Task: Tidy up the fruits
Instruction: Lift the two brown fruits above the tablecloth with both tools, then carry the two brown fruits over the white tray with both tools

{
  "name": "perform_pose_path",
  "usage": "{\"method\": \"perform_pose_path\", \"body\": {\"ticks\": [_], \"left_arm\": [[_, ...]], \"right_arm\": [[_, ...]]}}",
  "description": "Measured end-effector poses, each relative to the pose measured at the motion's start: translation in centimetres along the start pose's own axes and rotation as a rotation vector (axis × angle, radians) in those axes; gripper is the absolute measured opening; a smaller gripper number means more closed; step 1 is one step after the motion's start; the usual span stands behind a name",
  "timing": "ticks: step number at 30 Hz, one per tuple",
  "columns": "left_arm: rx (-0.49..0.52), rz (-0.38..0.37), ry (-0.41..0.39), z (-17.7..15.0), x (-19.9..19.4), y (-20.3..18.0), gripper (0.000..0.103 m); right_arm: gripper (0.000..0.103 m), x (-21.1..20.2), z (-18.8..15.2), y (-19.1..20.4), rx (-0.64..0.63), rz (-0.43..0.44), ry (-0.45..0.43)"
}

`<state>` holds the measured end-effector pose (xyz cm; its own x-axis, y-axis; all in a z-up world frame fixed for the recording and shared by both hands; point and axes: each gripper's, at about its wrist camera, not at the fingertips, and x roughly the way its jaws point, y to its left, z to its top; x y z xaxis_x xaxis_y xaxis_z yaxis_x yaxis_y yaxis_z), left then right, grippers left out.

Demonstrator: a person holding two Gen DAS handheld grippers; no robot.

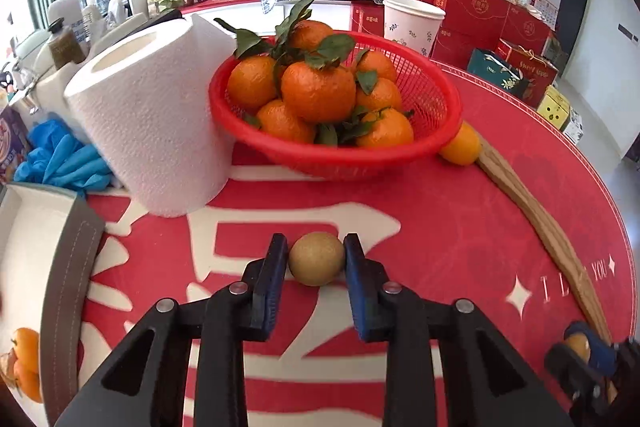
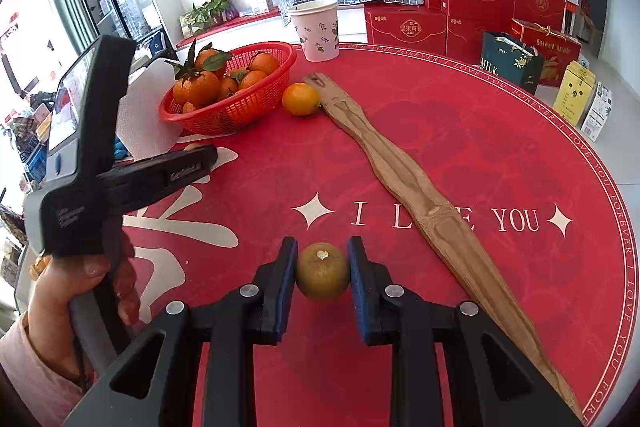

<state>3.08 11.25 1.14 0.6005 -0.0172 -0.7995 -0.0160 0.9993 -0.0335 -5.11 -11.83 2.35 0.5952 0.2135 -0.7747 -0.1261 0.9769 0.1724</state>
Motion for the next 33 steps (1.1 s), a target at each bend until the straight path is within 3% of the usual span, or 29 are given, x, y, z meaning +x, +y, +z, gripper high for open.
{"method": "perform_pose_path", "body": {"ticks": [6, 10, 19, 33], "left_arm": [[0.006, -0.05, 0.002, -5.9, -4.7, 4.0, 0.031], [-0.035, -0.066, -0.024, -7.8, -6.2, 6.4, 0.031], [-0.073, -0.124, -0.039, -8.3, -6.6, 7.7, 0.032], [-0.068, -0.111, -0.039, -8.3, -6.7, 7.5, 0.032]], "right_arm": [[0.027, 0.1, -0.2, 2.2, -0.04, 0.044, -0.005], [0.027, 0.2, -0.7, 4.4, -0.079, 0.094, -0.007], [0.027, 1.2, -1.4, 8.3, -0.177, 0.108, -0.003], [0.027, 1.4, -1.4, 8.0, -0.153, 0.104, -0.003]]}}
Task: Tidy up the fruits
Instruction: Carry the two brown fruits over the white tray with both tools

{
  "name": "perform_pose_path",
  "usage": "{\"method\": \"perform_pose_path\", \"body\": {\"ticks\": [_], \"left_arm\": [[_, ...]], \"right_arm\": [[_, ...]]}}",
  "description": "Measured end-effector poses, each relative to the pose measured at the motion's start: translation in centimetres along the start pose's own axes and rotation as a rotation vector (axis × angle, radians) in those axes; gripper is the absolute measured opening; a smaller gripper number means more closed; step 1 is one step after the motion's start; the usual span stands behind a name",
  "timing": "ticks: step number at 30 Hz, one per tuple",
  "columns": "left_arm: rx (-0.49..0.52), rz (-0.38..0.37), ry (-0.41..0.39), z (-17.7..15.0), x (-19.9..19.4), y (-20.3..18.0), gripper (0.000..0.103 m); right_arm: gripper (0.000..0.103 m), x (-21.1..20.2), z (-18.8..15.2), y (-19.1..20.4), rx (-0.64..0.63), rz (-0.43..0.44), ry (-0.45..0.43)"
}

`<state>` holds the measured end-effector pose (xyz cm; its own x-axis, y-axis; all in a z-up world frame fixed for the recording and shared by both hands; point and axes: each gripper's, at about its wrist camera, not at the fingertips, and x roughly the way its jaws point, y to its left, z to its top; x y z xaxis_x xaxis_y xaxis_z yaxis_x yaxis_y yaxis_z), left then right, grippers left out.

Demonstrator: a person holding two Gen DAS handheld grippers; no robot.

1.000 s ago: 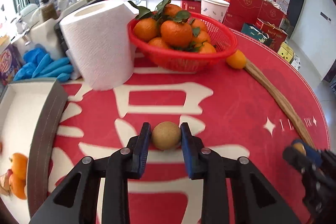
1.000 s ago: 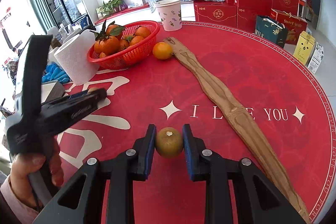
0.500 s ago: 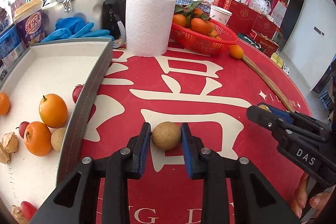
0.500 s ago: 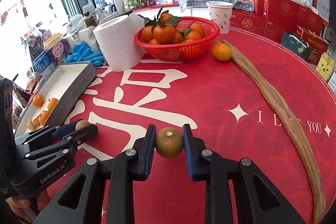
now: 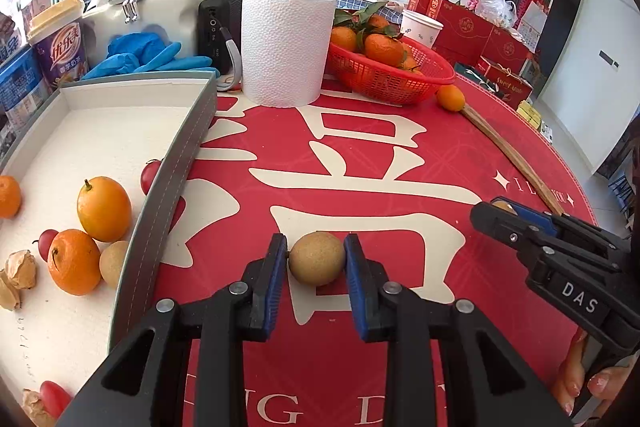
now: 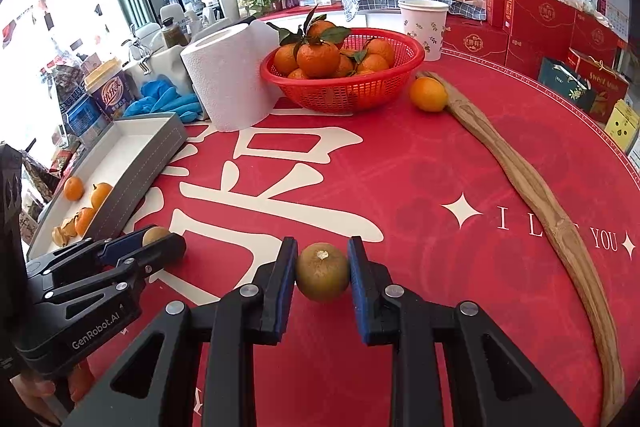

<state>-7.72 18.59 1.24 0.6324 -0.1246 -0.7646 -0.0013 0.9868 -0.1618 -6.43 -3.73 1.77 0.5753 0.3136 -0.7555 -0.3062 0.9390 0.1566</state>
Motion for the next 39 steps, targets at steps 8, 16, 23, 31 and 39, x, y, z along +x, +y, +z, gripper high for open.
{"method": "perform_pose_path", "body": {"ticks": [8, 16, 23, 31, 39], "left_arm": [[-0.027, -0.001, -0.02, 0.3, -0.6, 0.6, 0.032], [-0.029, -0.014, -0.073, 0.9, -2.5, 1.0, 0.032], [-0.053, -0.012, -0.109, 1.3, -3.9, 2.1, 0.032], [-0.102, 0.008, -0.168, 1.6, -6.0, 4.5, 0.032], [-0.161, 0.066, -0.227, 1.3, -8.1, 7.8, 0.032]], "right_arm": [[0.027, -0.2, 0.1, -0.3, 0.015, 0.015, -0.026], [0.027, -0.5, 0.3, 0.8, 0.013, 0.01, -0.031], [0.027, -0.2, 0.5, 2.0, 0.017, 0.017, -0.001], [0.027, -0.5, 1.9, 4.8, -0.02, 0.037, 0.007], [0.027, -0.1, 3.1, 8.9, -0.069, 0.085, 0.032]]}}
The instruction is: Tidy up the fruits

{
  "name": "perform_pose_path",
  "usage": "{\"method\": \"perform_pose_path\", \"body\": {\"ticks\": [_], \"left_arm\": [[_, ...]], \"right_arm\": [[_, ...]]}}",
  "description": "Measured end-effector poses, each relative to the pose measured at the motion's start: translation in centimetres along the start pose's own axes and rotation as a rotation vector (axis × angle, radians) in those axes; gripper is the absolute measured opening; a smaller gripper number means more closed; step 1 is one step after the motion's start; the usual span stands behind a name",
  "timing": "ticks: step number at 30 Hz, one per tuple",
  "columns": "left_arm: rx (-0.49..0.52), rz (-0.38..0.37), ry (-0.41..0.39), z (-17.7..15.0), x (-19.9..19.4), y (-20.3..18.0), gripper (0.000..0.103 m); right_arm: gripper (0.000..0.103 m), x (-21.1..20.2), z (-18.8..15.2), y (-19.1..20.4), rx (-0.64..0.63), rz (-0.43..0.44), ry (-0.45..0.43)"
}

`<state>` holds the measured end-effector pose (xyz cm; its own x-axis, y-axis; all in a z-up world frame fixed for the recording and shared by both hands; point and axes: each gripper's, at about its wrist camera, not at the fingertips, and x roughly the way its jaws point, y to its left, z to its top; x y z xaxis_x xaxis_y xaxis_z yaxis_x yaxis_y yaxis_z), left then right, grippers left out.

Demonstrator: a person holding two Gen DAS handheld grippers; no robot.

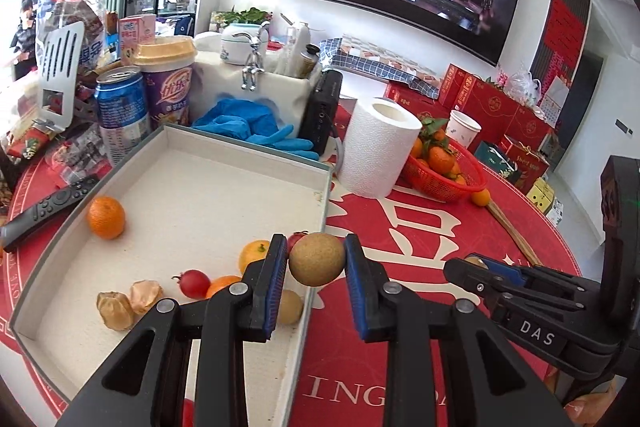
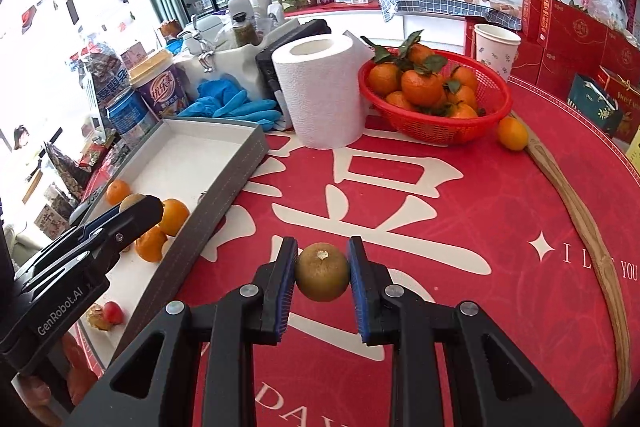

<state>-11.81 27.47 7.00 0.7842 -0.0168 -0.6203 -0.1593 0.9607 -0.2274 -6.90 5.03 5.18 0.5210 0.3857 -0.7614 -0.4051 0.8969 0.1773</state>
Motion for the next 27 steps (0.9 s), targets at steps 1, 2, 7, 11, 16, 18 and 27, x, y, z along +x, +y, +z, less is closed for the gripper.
{"method": "perform_pose_path", "body": {"ticks": [1, 2, 7, 11, 16, 18, 27], "left_arm": [[-0.005, 0.009, -0.008, 0.1, -0.3, 0.4, 0.032], [-0.011, 0.017, -0.015, 0.1, -0.4, 0.9, 0.032], [-0.052, 0.051, -0.015, 0.4, -0.7, 3.1, 0.032], [-0.08, 0.081, -0.008, 0.6, -0.5, 4.6, 0.032], [-0.082, 0.108, 0.01, 0.6, -0.1, 5.8, 0.032], [-0.078, 0.124, 0.01, 0.6, -0.1, 6.0, 0.032], [-0.097, 0.165, 0.026, 0.5, 0.4, 7.5, 0.032]], "right_arm": [[0.027, 0.1, 0.2, 0.5, -0.009, 0.005, 0.002], [0.027, 0.1, 0.5, 1.1, -0.02, 0.01, 0.003], [0.027, 0.7, 1.9, 4.0, -0.076, 0.035, 0.027], [0.027, 1.5, 3.1, 6.5, -0.119, 0.068, 0.056], [0.027, 3.0, 4.3, 9.3, -0.164, 0.096, 0.088], [0.027, 3.6, 4.6, 10.2, -0.173, 0.105, 0.1], [0.027, 5.5, 5.8, 12.3, -0.196, 0.125, 0.144]]}}
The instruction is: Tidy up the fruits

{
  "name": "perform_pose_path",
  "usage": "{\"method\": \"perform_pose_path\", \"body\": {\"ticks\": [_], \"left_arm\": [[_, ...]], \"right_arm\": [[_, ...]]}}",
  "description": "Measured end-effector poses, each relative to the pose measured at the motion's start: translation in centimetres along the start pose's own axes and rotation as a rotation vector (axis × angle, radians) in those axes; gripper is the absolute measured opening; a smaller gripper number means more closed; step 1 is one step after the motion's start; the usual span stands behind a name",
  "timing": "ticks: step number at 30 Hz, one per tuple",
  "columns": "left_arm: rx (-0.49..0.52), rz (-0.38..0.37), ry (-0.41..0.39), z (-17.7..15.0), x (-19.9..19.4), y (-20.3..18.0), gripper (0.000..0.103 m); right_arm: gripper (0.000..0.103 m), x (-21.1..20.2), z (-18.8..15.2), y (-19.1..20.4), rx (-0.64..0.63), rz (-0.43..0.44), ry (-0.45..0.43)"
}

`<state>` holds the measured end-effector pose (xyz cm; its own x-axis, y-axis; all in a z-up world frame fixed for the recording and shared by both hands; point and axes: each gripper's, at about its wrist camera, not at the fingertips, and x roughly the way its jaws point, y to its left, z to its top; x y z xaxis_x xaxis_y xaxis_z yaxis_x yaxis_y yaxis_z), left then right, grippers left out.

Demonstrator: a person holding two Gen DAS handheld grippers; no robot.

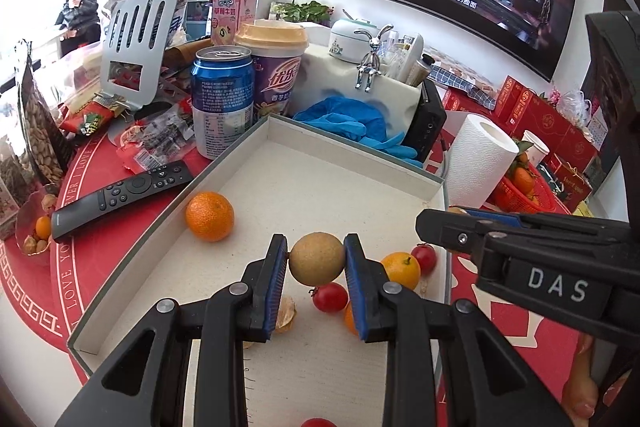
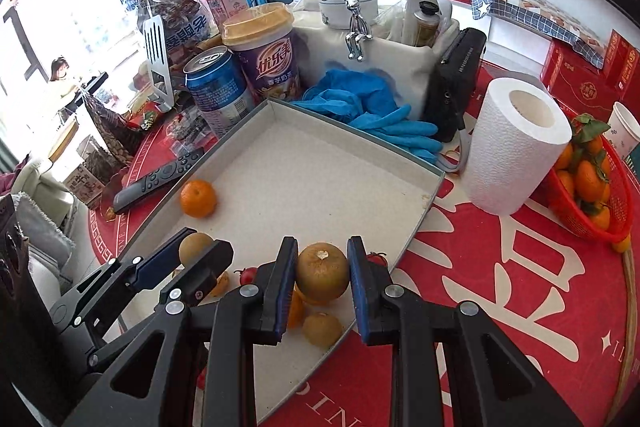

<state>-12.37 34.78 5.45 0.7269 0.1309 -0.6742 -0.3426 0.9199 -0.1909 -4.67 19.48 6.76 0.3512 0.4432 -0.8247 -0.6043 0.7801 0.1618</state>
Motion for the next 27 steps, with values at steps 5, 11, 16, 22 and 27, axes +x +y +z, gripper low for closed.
{"method": "perform_pose_path", "body": {"ticks": [5, 11, 16, 22, 27], "left_arm": [[-0.001, 0.004, 0.006, -0.02, 0.18, 0.05, 0.032], [0.002, 0.01, 0.01, -0.06, 0.36, -0.18, 0.032], [-0.002, 0.013, 0.015, -0.08, 0.55, -0.09, 0.032], [0.0, 0.009, 0.015, -0.09, 0.57, -0.14, 0.032], [-0.001, 0.012, 0.017, -0.06, 0.64, -0.12, 0.032]], "right_arm": [[0.027, 0.45, 0.51, 0.22, -0.001, 0.001, 0.01], [0.027, 0.51, 0.57, 0.21, -0.003, 0.004, 0.015], [0.027, 0.46, 0.59, 0.05, -0.002, 0.005, 0.015], [0.027, 0.8, 0.58, -0.06, 0.005, 0.002, 0.02], [0.027, 0.85, 0.58, -0.02, 0.001, -0.004, 0.019]]}}
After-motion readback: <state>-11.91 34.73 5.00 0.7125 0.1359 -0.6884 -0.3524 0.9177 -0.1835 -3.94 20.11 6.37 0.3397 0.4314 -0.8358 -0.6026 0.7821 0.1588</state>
